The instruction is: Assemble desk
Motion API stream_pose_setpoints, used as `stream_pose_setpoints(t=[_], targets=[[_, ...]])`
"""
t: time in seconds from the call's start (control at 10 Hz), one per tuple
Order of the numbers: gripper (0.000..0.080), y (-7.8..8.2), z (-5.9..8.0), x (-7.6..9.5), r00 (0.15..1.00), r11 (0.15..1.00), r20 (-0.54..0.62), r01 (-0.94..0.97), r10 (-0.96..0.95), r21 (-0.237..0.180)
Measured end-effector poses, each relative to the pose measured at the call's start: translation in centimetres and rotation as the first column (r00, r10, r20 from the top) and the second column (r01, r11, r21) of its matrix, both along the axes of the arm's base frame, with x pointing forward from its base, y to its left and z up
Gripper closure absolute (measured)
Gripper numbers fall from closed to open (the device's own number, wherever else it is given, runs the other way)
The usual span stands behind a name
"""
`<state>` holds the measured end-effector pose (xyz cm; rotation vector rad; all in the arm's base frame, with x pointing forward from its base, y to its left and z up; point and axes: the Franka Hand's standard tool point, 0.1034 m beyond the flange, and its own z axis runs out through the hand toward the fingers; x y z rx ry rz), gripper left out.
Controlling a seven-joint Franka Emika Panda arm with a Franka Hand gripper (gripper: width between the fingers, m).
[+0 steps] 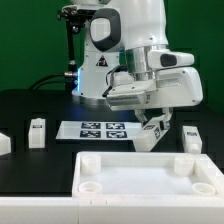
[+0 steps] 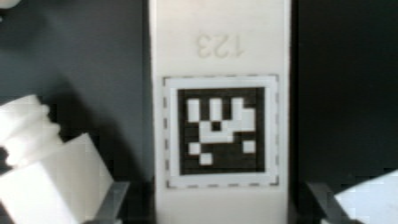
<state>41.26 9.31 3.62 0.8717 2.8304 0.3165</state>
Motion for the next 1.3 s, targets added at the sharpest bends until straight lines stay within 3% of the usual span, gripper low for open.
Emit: stream_pose_setpoints(t=[0.3, 0.6, 1.0, 1.1, 1.2, 1.3], targets=[[0.0515, -0.4, -0.3, -0.9, 0.991, 0.990, 0.006, -0.137, 0.137, -0.022], [0.0515, -2.6, -1.3, -3.2, 0.970, 0.970, 0.033, -0.242, 0.241, 0.018], [0.0514, -3.6, -1.8, -3.2, 0.972, 0.972, 0.022, -0.234, 0.233, 0.020], [0.0333, -3.6, -1.8, -3.2, 0.974, 0.973, 0.021, -0.228, 0.227, 0.021], [0.0213, -3.6, -1.8, -3.2, 0.980, 0.979, 0.017, -0.200, 0.200, 0.028], [0.0213, -3.4, -1.1, -2.8, 0.981, 0.981, 0.028, -0.193, 0.193, 0.023]])
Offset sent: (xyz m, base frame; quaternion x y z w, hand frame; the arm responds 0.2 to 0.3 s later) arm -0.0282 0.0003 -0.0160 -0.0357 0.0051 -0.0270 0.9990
